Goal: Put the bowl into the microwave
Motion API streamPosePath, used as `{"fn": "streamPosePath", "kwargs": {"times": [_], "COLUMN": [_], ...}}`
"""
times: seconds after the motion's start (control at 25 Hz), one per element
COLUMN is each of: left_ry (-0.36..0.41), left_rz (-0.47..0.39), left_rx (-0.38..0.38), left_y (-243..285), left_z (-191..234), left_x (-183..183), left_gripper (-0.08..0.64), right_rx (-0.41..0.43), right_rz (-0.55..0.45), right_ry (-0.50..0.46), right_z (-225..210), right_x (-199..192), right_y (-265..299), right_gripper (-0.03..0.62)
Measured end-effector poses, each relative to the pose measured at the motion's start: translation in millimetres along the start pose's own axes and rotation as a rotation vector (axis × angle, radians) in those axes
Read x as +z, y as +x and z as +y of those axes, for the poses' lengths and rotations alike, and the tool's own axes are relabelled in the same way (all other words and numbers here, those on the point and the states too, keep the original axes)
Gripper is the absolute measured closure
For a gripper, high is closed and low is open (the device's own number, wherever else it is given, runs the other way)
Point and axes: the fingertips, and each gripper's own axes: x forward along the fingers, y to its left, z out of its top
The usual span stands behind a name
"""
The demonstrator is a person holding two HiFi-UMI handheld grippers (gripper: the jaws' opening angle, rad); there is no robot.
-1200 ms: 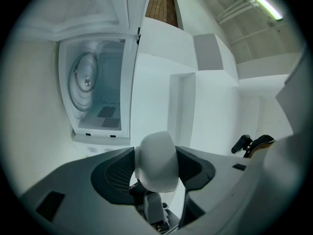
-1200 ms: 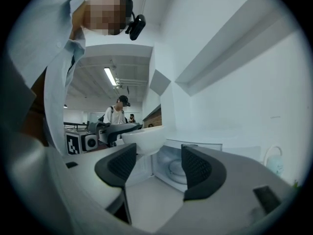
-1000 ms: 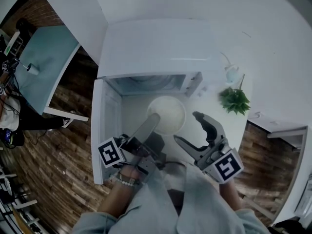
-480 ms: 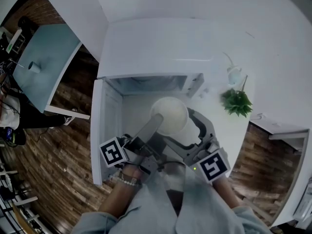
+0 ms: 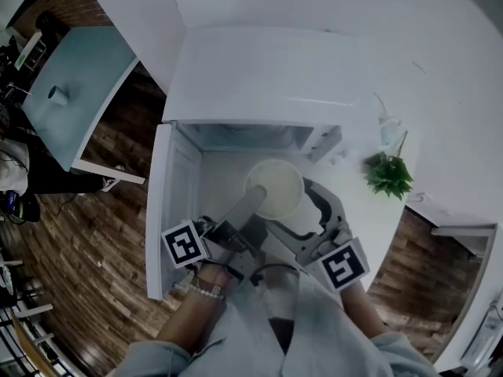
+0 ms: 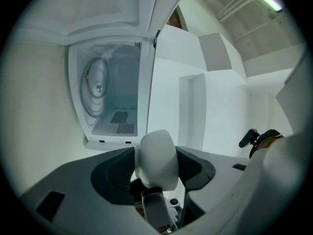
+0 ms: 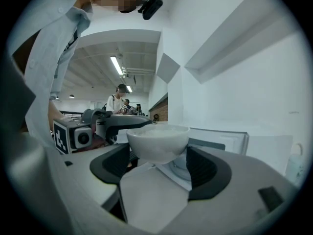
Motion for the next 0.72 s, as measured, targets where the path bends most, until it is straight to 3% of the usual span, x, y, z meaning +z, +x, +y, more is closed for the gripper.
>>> {"fn": "streamPosePath", "kwargs": {"times": [0.72], "left_ry": [0.046], "left_rz": [-0.109], "left_rx": [0.080], "left_y": [3.1], "left_z": [60.4], "left_x": [43.4], "left_gripper": [0.325], "right_rx": [0.091], "right_rz": [0.101], "right_ry": [0.049], "right_z": [-19.7], "right_x": [-52.5], "right_y": [53.2], "right_gripper": [0.229]}}
